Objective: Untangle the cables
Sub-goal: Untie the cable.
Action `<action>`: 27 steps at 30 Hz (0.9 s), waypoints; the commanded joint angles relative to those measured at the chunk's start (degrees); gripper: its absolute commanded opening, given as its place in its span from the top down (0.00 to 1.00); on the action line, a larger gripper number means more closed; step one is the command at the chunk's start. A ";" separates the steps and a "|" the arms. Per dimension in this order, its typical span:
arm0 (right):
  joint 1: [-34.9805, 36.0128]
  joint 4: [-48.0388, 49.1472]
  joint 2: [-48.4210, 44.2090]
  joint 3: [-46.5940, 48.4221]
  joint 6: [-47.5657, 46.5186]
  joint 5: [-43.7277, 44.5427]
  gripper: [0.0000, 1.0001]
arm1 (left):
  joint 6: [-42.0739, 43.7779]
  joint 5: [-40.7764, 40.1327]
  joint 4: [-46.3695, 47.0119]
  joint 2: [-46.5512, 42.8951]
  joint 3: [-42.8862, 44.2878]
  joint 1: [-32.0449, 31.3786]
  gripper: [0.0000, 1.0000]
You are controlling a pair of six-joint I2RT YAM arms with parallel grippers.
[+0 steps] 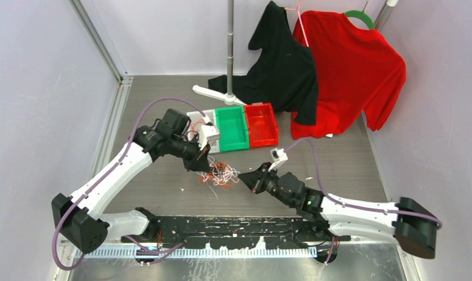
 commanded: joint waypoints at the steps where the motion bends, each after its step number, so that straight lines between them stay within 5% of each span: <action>1: -0.22 -12.57 -12.23 -1.34 -2.31 9.48 0.99 | 3.70 3.74 -7.66 -3.73 3.55 2.03 1.00; 11: -1.05 -33.38 -32.63 6.67 -11.37 20.58 0.99 | 15.50 -13.03 -11.28 -9.02 -2.28 2.58 1.00; 19: -1.23 -40.43 -33.29 19.43 -21.64 29.34 0.99 | 27.36 -31.01 -3.22 -15.29 -20.37 2.63 1.00; 27: -1.19 -43.06 -26.34 33.50 -27.15 29.36 0.99 | 26.19 -31.71 0.22 -18.70 -25.24 2.62 1.00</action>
